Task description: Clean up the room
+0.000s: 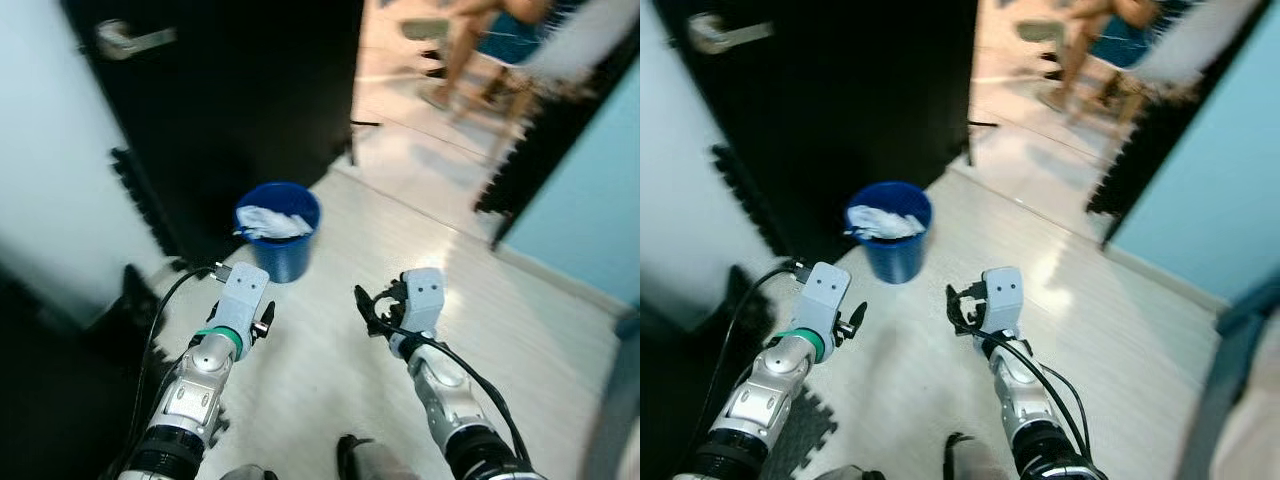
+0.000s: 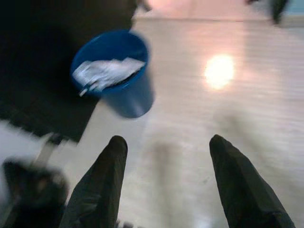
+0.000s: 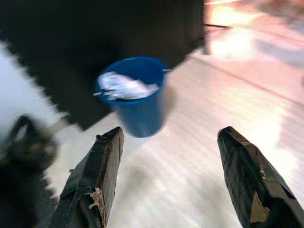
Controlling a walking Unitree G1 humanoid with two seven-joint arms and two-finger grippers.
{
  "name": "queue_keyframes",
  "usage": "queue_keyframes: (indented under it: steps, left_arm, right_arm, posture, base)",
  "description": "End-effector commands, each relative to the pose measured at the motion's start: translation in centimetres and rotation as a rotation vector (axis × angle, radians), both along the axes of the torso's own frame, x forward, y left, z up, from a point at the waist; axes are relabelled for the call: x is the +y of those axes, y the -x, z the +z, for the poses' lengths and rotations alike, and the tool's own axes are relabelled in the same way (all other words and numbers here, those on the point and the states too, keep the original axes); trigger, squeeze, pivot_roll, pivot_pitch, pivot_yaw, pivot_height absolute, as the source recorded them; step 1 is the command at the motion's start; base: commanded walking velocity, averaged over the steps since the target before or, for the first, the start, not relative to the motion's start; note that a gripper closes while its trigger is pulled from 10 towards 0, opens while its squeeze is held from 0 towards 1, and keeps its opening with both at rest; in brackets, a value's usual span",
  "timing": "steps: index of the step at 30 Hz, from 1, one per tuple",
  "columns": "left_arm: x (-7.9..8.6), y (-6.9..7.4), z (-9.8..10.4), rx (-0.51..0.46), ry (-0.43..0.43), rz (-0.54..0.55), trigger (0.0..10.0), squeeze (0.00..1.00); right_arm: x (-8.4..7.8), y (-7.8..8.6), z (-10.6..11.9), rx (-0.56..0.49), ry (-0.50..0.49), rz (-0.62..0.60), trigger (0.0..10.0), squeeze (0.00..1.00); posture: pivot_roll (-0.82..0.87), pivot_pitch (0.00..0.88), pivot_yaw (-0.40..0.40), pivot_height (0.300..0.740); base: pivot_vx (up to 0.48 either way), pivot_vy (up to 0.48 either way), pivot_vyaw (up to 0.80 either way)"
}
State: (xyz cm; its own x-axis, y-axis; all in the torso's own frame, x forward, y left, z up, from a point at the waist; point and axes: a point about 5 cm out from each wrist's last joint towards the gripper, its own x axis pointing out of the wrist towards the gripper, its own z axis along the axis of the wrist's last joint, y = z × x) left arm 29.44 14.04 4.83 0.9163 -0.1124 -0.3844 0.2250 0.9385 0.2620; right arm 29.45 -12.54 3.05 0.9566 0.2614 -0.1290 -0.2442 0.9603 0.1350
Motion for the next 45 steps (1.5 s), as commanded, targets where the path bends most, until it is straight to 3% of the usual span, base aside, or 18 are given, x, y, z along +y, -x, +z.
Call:
queue_keyframes:
  steps: [1,45]
  left_arm:
    - [-0.22,0.14,-0.33,0.015,0.001,-0.015,10.0,0.0]
    - [-0.48,-0.01,-0.12,0.0,0.002,-0.048,10.0,0.0]
  right_arm:
    - [0.25,0.48,-0.7,0.035,-0.009,0.0,10.0,0.0]
    - [0.41,0.38,-0.71,0.036,-0.008,0.011,10.0,0.0]
  posture:
    - [0.03,0.027,0.063,0.74]
    - [0.03,0.022,0.065,0.74]
  base:
    - [0.0,0.0,-0.77]
    - [0.0,0.0,-0.78]
